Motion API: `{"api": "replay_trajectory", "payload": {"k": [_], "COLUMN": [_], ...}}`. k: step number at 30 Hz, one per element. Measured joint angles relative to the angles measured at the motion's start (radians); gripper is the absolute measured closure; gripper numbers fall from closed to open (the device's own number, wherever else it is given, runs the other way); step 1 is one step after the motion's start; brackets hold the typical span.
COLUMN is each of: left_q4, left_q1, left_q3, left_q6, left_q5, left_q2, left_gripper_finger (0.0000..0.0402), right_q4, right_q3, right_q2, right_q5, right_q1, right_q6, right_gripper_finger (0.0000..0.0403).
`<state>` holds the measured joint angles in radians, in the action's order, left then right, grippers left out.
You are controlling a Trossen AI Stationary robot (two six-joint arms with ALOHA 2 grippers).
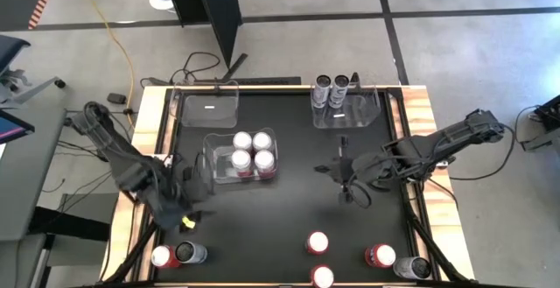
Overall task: Sort soda cans
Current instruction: Put the right white and blue soda can into the right transparent bin
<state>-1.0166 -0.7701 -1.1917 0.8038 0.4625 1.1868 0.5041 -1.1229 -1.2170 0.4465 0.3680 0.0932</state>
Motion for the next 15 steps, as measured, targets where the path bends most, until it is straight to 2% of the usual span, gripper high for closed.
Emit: {"api": "replay_trajectory", "payload": {"k": [5, 11, 15], "left_q4": [-0.148, -0.364, -0.485], "left_q1": [-0.064, -0.107, -0.12], "left_q3": [-0.107, -0.319, -0.454], "left_q6": [0.2, 0.325, 0.41], "left_q5": [-0.124, -0.236, -0.357], "left_q2": [0.16, 0.294, 0.351], "left_gripper_finger": [0.0149, 0.0144, 0.0129], "right_q4": [-0.015, -0.047, -0.04], "right_q3": [0.0, 0.0, 0.0], "right_q2": [0.001, 0.001, 0.001], "right_q5": [0.0, -0.004, -0.004], "right_q1": [-0.005, -0.005, -0.005], "right_q6": [0.019, 0.05, 0.05], "right_gripper_finger": [0.0403, 0.0403, 0.0403]}}
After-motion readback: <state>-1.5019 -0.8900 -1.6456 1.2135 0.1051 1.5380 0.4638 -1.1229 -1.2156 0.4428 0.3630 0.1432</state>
